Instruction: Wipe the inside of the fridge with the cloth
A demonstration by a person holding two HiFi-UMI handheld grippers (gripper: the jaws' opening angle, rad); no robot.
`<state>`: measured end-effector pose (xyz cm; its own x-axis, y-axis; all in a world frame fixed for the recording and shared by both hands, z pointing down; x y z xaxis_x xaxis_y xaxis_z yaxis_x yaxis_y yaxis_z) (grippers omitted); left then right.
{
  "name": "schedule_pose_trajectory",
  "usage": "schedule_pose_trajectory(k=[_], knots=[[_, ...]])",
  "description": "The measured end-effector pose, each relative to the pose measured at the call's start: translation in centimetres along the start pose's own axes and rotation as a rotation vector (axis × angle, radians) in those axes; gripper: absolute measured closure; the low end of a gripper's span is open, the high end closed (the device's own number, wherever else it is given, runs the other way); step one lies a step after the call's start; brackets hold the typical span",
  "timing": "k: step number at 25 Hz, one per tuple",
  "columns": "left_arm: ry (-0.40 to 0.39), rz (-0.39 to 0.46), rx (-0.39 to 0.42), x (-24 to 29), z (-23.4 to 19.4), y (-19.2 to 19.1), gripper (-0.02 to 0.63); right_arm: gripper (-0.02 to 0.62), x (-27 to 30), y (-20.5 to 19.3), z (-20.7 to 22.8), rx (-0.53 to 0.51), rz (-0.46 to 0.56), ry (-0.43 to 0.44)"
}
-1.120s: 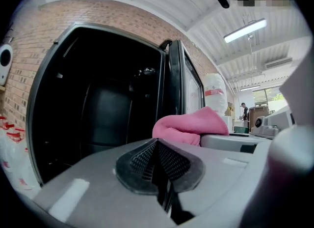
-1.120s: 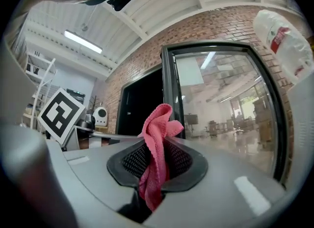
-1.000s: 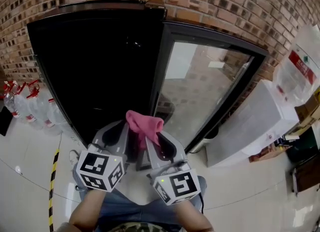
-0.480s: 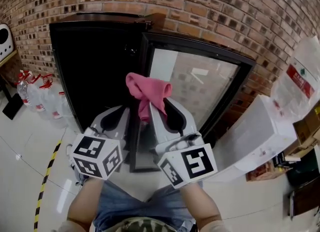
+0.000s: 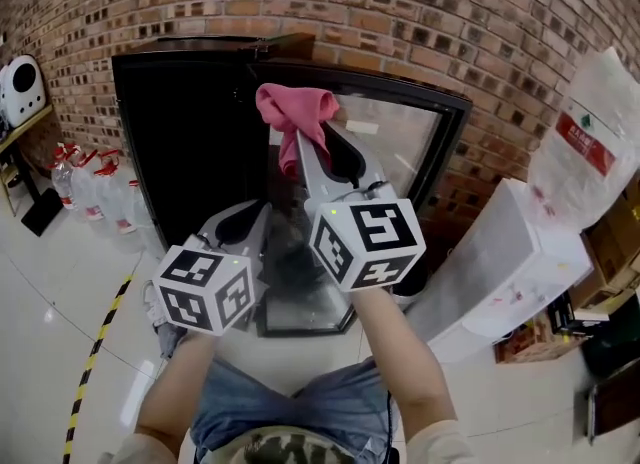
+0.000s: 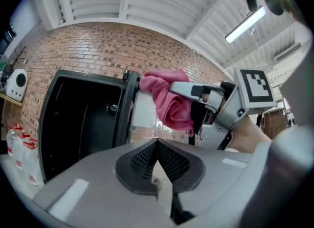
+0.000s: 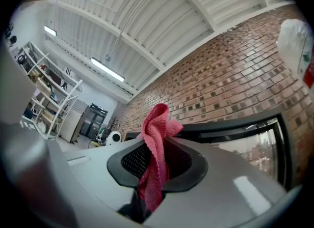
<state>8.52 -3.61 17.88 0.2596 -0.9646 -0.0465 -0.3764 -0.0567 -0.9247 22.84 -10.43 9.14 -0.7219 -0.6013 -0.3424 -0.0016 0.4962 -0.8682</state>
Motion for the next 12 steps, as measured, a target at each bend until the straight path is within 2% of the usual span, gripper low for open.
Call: schedule_pose_trajectory(k=[5, 12], knots=[[-0.013, -0.014, 0.011, 0.1, 3.0, -1.5, 0.612, 0.525, -3.2, -1.6, 5.0, 0.031, -0.047, -0.087], [-0.012, -0.051, 0.026, 0.7, 4.8, -3.3, 0.612, 0.525, -7.3, -3.2, 11.6, -0.015, -0.122, -0.192]])
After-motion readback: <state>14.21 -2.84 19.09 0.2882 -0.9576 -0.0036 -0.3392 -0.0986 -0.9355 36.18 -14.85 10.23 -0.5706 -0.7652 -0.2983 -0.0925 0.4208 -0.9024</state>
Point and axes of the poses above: the fingertips, and each gripper's own axes: x forward along the fingers, z to its right, y out of its top, the point moved 10 cm from there along -x, backward along the fingers, and after that the axes turned 15 degrees about -x, right-handed, at the moved point
